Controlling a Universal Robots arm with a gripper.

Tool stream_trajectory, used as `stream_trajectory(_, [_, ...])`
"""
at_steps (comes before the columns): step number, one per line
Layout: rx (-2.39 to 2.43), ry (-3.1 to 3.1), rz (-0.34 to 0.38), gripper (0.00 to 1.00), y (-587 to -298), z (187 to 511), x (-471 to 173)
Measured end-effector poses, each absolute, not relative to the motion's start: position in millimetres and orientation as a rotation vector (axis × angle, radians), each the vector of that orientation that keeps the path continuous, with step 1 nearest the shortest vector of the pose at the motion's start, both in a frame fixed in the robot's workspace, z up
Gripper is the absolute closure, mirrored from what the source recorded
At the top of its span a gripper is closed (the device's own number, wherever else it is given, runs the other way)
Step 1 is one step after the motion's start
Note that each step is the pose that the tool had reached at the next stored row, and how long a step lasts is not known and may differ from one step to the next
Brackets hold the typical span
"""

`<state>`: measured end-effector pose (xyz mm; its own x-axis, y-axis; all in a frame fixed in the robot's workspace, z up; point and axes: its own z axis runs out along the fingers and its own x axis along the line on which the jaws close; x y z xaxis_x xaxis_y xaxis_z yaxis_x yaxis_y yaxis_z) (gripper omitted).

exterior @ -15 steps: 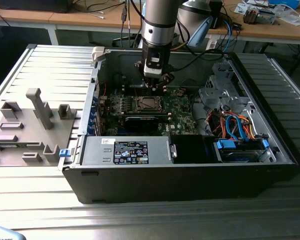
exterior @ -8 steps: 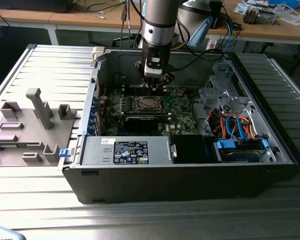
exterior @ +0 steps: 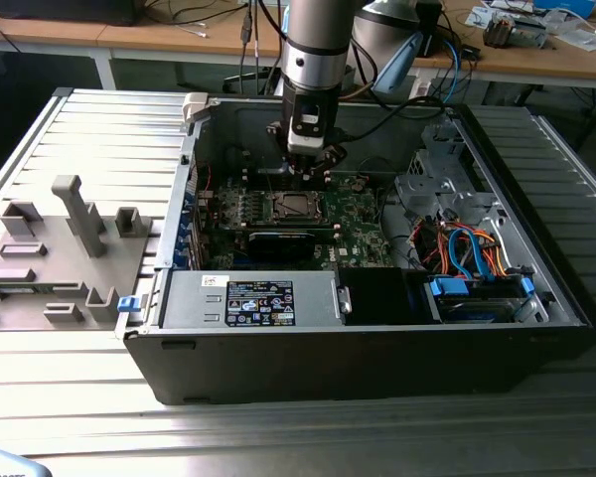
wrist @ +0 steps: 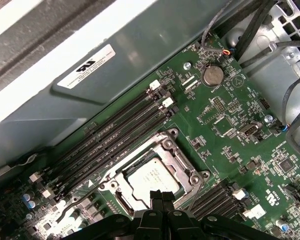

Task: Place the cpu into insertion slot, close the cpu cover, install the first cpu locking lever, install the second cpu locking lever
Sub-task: 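Install the first cpu locking lever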

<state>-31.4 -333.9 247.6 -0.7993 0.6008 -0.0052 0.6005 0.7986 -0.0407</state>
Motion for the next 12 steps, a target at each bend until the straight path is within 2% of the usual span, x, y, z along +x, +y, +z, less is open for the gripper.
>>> stream_trajectory(12, [-0.96,-2.983,0.063,0.89,-333.9,247.5,-31.4])
